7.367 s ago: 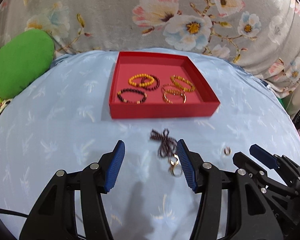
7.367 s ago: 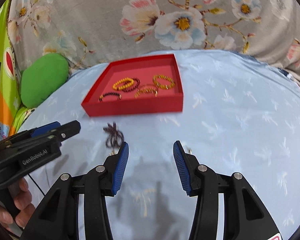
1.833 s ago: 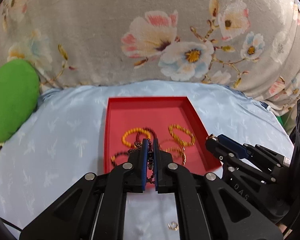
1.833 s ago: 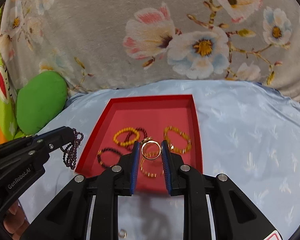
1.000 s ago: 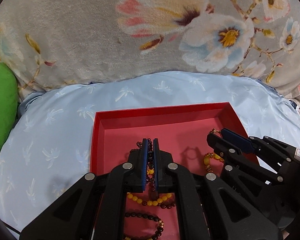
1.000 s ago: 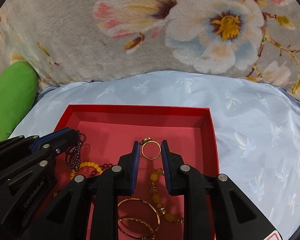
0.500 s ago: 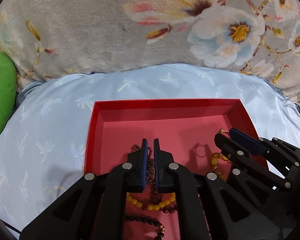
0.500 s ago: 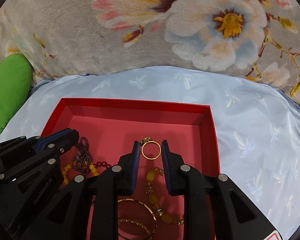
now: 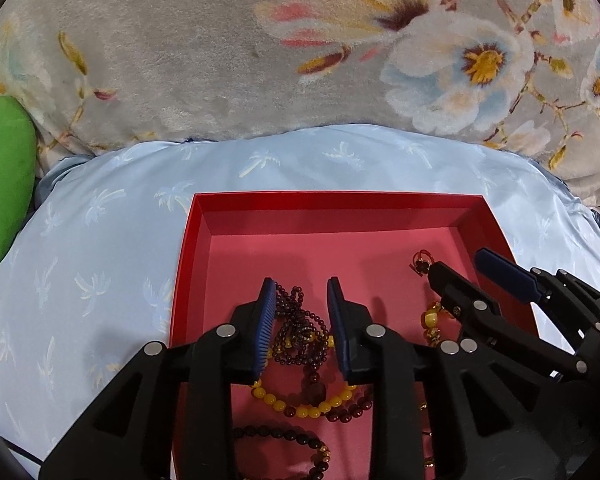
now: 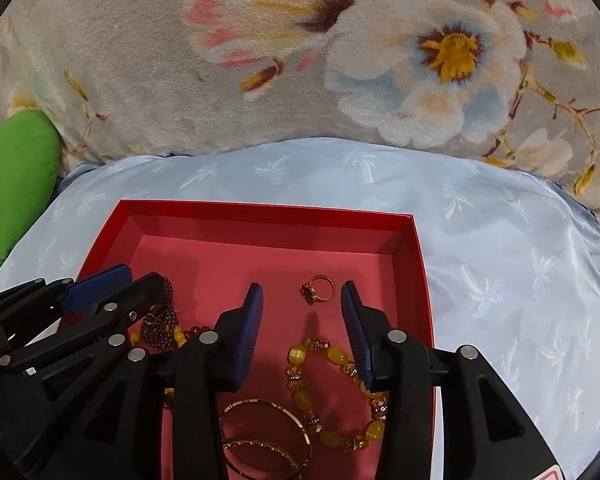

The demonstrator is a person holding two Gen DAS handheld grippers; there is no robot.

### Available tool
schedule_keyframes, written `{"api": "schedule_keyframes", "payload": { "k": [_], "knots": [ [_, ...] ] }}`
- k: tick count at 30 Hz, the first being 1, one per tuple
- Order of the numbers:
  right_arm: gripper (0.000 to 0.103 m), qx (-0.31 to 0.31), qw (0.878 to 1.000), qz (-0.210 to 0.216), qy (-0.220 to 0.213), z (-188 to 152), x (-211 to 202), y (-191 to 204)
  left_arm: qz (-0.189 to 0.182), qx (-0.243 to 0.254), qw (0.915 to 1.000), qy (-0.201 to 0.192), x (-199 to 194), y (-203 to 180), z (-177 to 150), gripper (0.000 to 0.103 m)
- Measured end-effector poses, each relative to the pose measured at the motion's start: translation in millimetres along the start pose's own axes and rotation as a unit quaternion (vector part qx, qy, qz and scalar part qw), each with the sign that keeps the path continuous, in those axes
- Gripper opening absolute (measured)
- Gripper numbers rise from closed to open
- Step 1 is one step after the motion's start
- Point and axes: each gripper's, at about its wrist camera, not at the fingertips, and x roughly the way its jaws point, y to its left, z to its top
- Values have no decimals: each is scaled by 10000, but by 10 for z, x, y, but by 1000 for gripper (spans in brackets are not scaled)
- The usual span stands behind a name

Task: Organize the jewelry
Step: 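Lower the pendant and ring into the red box and open both tools, then withdraw both tools from the box toward the gold hoop earrings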

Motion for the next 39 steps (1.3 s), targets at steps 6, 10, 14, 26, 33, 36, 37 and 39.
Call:
{"api": "schedule_keyframes", "payload": {
  "k": [6,10,14,26,33,36,37,39],
  "knots": [
    [40,-15,10000,-25,12,-20,-12,4,49,5,10000,35,-3,12,-37,25],
    [40,-11,10000,-18,23,-54,-34,3,49,19,10000,58,-25,21,-75,25],
    [40,-9,10000,-20,25,-124,-95,9,54,9,10000,77,-70,9,-136,25],
    [46,51,9997,-64,-209,-353,-559,-61,183,-23,9997,-169,-412,-5,-344,48],
    [54,291,9983,42,-496,-651,-1127,-200,39,-52,9990,-443,-933,11,-550,54],
    [54,394,9980,77,-497,-808,-1309,-251,-22,-64,9987,-510,-1125,0,-682,57],
    [54,392,9981,54,-482,-870,-1363,-260,-38,-51,9986,-525,-1188,-10,-732,57],
    [54,383,9981,-1,-479,-990,-1477,-272,-54,-37,9985,-540,-1298,-39,-829,58]
  ]
}}
